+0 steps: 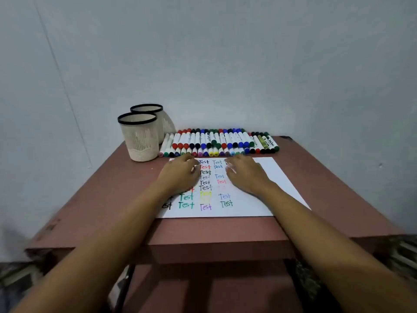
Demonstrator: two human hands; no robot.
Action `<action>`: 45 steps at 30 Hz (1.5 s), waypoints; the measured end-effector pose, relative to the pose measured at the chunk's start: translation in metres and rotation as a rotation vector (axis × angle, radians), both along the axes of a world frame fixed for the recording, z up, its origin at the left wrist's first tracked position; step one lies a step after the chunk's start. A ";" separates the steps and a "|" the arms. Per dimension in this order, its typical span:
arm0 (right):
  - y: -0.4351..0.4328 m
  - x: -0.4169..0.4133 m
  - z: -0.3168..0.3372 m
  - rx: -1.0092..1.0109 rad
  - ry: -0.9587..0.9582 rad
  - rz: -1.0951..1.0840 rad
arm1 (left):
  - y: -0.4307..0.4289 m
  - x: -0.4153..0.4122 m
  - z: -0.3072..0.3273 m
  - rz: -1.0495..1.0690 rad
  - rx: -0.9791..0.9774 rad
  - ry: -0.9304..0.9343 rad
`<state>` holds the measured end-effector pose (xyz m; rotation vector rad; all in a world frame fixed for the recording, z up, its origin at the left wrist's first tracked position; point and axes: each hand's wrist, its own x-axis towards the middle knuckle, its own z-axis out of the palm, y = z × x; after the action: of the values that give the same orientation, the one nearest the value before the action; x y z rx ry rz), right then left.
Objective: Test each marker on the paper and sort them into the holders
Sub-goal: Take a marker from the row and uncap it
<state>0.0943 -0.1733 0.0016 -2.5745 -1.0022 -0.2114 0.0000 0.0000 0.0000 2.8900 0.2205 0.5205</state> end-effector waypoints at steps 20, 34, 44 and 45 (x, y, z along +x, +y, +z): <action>0.021 0.108 0.019 0.123 0.058 -0.575 | 0.010 0.010 -0.011 -0.023 -0.089 0.040; 0.025 0.095 0.034 0.691 0.116 -0.527 | 0.015 0.011 -0.002 0.006 -0.235 -0.022; 0.018 0.017 0.036 1.187 0.581 -0.239 | -0.014 0.028 0.023 -0.118 -0.187 0.002; 0.017 0.014 0.033 1.213 0.613 -0.235 | -0.014 0.030 0.019 -0.109 -0.200 -0.018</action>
<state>0.1081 -0.1560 0.0348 -1.4470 -0.1776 -0.0406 0.0304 -0.0142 0.0194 2.6846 0.1043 0.4758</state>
